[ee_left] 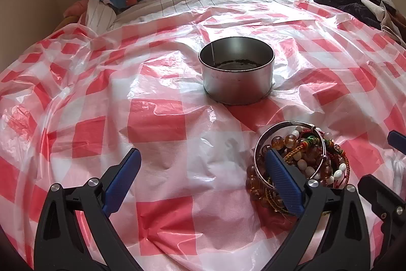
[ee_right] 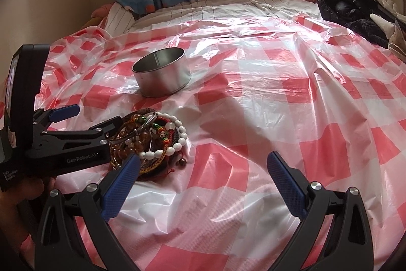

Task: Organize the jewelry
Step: 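Move both grippers toward the jewelry pile beside the silver tin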

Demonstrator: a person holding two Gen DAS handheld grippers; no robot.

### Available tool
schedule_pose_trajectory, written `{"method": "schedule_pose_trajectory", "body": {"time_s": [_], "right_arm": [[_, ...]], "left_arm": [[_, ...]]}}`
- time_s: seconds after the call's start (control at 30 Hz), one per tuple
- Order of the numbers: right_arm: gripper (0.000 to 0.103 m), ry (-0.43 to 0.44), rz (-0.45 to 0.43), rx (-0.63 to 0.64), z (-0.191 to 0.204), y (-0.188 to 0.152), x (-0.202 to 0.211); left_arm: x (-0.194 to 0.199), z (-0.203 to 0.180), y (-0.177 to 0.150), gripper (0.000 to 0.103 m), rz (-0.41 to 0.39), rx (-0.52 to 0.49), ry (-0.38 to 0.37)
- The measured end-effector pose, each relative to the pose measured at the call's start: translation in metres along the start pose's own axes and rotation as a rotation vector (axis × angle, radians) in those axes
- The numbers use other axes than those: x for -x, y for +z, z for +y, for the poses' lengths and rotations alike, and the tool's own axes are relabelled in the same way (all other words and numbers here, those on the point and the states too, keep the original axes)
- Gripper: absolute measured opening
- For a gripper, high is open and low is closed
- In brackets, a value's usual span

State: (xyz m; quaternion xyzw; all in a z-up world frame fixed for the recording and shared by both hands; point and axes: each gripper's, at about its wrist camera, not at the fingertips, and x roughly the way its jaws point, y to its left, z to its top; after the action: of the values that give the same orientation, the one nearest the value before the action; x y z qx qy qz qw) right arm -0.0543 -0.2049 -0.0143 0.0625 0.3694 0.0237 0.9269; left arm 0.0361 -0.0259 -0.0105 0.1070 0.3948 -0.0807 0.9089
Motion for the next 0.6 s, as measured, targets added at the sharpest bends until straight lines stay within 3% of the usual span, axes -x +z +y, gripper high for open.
{"method": "schedule_pose_trajectory", "body": {"time_s": [0.3, 0.47, 0.6], "right_arm": [[0.096, -0.007, -0.003, 0.006, 0.001, 0.000, 0.000], [0.096, -0.002, 0.002, -0.001, -0.001, 0.001, -0.001], [0.096, 0.006, 0.000, -0.012, -0.002, 0.001, 0.000]], "left_arm": [[-0.012, -0.008, 0.001, 0.094, 0.048, -0.061, 0.055], [-0.010, 0.007, 0.002, 0.076, 0.040, -0.051, 0.177], [0.000, 0.018, 0.006, 0.073, 0.021, -0.030, 0.129]]}}
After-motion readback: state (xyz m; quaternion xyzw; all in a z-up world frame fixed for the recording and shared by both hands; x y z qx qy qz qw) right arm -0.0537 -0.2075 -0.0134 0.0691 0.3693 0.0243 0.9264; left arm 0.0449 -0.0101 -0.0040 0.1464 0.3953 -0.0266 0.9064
